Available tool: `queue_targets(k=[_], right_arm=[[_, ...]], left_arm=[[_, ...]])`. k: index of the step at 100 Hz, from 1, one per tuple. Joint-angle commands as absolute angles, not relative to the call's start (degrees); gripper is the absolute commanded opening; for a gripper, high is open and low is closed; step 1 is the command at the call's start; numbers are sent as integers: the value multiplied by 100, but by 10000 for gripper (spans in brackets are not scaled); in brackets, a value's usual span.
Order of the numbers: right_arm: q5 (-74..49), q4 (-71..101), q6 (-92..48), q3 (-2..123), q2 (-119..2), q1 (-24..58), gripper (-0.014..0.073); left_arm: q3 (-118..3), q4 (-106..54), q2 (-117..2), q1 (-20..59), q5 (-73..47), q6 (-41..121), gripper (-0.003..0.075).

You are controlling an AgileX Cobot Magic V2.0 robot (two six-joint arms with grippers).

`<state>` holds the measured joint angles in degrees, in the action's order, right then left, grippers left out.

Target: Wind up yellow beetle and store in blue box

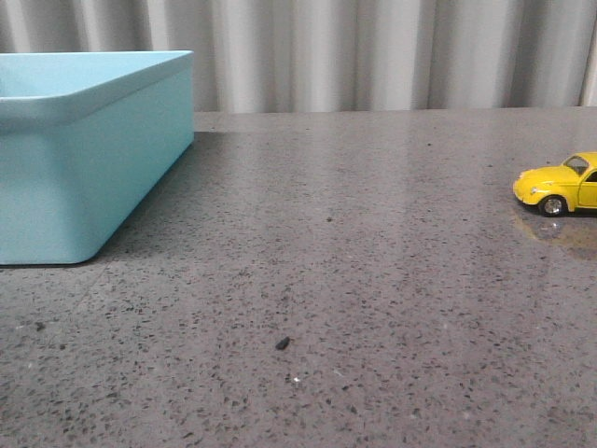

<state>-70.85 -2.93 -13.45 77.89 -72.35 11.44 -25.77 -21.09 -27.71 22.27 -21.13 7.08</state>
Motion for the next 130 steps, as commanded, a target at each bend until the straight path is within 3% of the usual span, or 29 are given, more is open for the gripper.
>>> queue_targets(k=[1, 31, 60, 130], right_arm=[[-7060, -403, -710, 8170, -7486, 1110, -62], [-7384, -323, -94, 8312, -8452, 849, -62], [-7394, 131, -40, 8289, -8547, 516, -62], [-6068, 155, 0, 7628, -8684, 446, -62]], left_arm=[[-2778, -2166, -2841, 2265, -1691, 718, 262], [-2778, -2166, -2841, 2265, -1729, 718, 261], [-2778, -2166, -2841, 2265, -1729, 718, 261], [-2778, -2166, -2841, 2265, -1729, 718, 261]])
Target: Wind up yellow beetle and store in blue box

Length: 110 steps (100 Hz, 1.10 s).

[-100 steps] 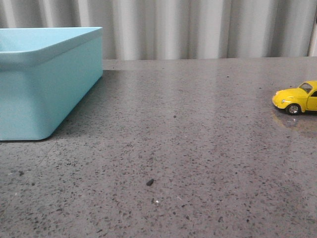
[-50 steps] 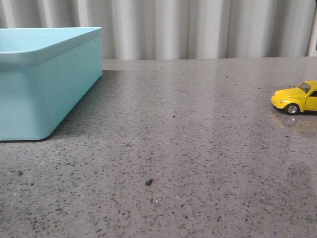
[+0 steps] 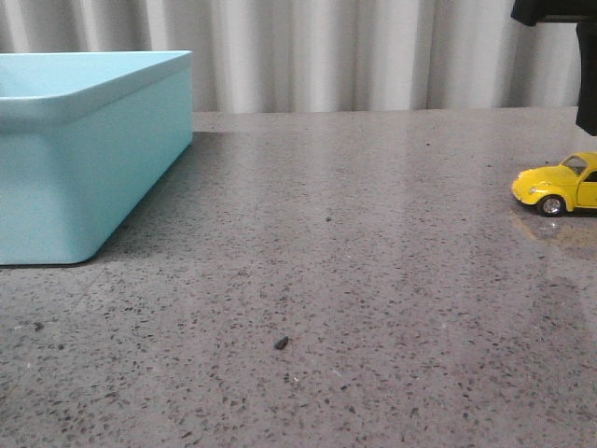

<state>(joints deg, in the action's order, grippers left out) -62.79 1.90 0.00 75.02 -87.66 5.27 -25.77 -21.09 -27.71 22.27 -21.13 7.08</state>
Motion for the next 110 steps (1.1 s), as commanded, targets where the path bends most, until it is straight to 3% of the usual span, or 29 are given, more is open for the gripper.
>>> queue_targets(k=[1, 110], right_arm=[[-6068, 155, 0, 7628, -8686, 420, -62], [-6207, 143, -40, 7628, -9018, 304, -62]], left_arm=[[-2778, -2166, -2841, 2265, -1729, 718, 261], [-2778, -2166, -2841, 2265, -1742, 718, 261]])
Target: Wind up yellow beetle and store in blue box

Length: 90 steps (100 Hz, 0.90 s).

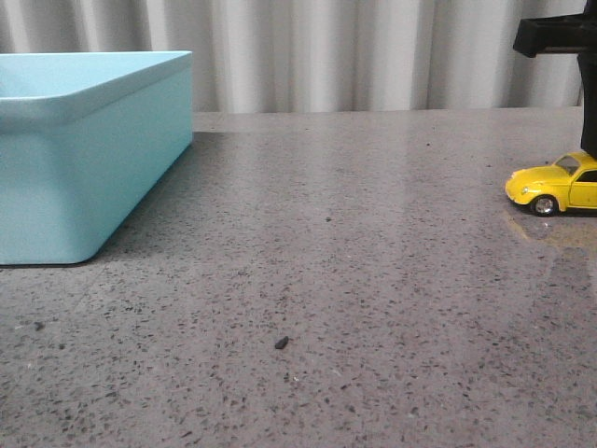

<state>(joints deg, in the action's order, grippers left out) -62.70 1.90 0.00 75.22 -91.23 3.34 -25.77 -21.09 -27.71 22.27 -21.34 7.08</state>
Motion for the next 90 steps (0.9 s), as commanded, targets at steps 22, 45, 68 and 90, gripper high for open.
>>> queue_targets(k=[22, 45, 68, 90], right_arm=[[-6186, 52, -40, 7487, -9018, 304, -62], [-6049, -30, -40, 7037, -9018, 94, -62], [-6104, -260, -50, 6883, -9018, -490, -62], [-6232, -531, -50, 6874, -9018, -1089, -62]], left_arm=[[-2778, -2166, -2841, 2265, -1742, 718, 261], [-2778, -2166, -2841, 2265, -1742, 718, 261], [-2778, -2166, -2841, 2265, -1742, 718, 261], [-2778, -2166, -2841, 2265, -1742, 718, 261]])
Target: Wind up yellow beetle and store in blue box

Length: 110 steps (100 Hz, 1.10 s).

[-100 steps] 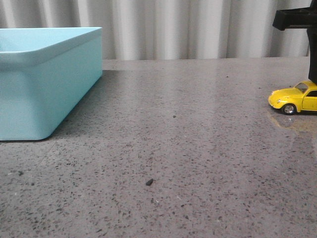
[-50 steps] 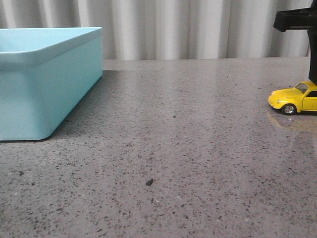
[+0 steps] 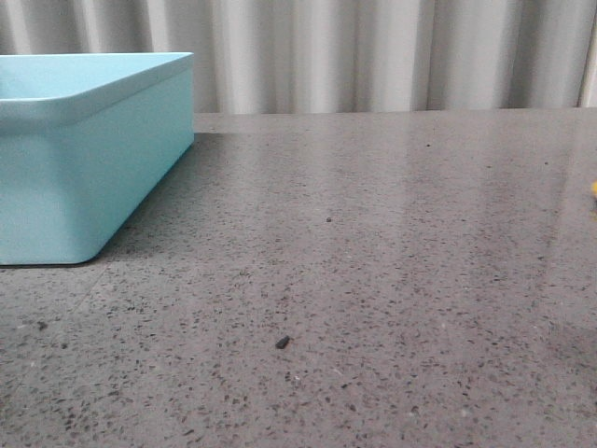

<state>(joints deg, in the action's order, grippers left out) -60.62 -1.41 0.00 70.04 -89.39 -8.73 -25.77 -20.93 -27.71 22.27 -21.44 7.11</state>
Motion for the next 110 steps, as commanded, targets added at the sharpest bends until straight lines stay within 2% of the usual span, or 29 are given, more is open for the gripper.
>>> queue_targets(k=[1, 33, 54, 83, 110], right_arm=[[-6232, -531, -50, 6874, -9018, -1100, -62], [-6175, -540, -50, 6949, -9018, -1132, -62], [-6206, -369, -50, 7551, -8628, -1029, -62], [-6327, -267, -50, 8665, -7614, -363, -62], [-6025, -124, -50, 8770, -6769, 538, -62]], left_arm=[[-2778, -2166, -2841, 2265, -1742, 718, 261], [-2778, -2166, -2841, 2265, -1742, 718, 261], [-2778, -2177, -2841, 2265, -1695, 718, 261], [-3020, -2177, -2841, 2265, -1683, 718, 261], [-3116, -2177, -2841, 2265, -1683, 718, 261]])
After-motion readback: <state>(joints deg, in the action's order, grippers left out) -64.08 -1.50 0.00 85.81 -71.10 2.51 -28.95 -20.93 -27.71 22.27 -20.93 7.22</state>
